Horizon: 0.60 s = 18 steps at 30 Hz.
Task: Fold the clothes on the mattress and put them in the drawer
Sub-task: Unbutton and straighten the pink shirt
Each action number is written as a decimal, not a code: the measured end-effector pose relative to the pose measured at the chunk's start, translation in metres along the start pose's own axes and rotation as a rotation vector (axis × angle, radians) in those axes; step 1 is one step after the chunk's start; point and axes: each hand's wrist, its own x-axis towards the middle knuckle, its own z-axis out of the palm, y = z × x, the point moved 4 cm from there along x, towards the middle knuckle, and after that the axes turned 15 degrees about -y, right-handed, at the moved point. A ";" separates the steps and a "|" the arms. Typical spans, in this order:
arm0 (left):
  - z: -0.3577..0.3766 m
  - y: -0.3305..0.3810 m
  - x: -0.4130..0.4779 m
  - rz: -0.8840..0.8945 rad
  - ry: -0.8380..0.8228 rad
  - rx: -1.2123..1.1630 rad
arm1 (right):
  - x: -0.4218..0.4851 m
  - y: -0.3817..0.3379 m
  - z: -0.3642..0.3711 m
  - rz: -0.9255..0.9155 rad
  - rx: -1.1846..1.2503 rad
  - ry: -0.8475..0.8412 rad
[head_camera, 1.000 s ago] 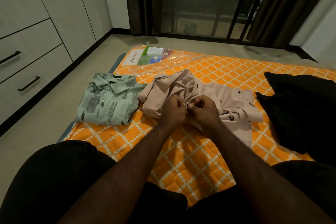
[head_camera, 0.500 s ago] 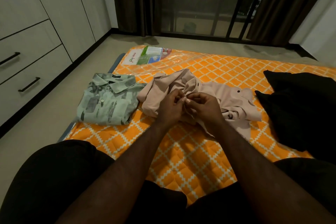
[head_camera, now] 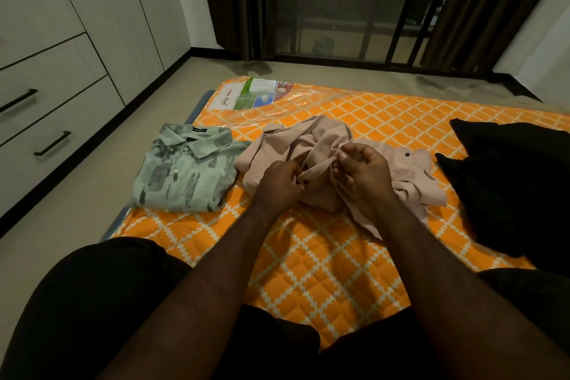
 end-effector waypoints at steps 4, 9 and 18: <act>0.010 0.003 -0.007 0.037 0.015 -0.005 | 0.000 0.001 -0.001 0.007 -0.398 -0.155; 0.011 0.009 -0.007 0.099 0.071 0.031 | -0.002 -0.010 -0.016 -0.041 -1.140 0.046; 0.011 0.008 -0.006 0.091 0.098 0.052 | -0.008 0.031 -0.028 0.596 -1.545 -0.185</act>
